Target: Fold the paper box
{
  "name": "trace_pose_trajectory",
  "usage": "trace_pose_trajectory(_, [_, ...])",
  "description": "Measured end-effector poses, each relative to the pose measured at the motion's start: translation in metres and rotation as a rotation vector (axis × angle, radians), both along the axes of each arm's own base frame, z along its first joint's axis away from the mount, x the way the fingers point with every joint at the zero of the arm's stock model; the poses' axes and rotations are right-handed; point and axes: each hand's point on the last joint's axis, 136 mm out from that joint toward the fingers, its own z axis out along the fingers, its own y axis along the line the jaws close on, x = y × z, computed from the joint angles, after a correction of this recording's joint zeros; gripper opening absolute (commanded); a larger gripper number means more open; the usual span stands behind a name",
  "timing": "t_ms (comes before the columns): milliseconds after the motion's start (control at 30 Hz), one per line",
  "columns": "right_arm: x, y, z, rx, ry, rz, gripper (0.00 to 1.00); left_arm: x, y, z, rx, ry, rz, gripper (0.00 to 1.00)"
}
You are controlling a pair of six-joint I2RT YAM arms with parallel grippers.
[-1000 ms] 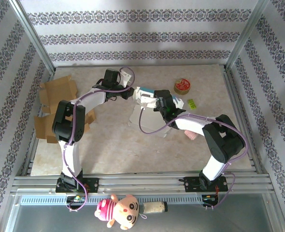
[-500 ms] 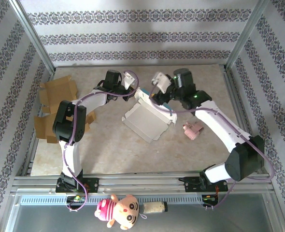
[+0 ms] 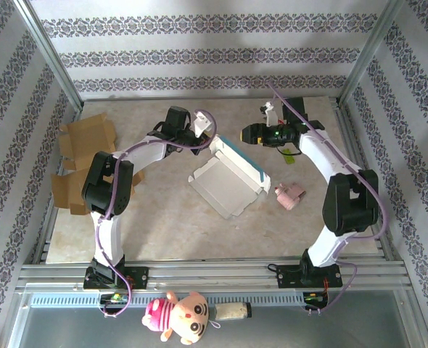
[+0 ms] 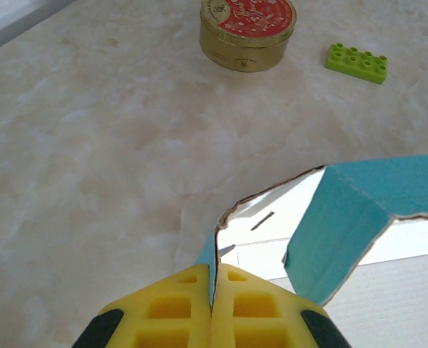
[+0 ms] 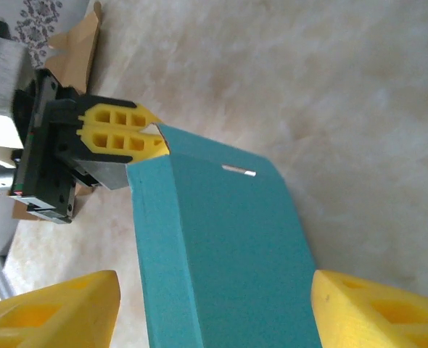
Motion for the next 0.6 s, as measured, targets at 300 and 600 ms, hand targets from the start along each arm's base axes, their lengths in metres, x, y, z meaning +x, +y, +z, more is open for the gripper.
trace_pose_trajectory(300, [-0.009, 0.013, -0.022, 0.096, 0.145, 0.038, 0.63, 0.004, -0.006, 0.023, 0.006, -0.002, -0.003, 0.0])
trace_pose_trajectory(600, [-0.015, 0.021, -0.031, 0.093, 0.172, 0.059, 0.61, 0.005, -0.006, 0.03, 0.019, 0.014, 0.003, 0.0])
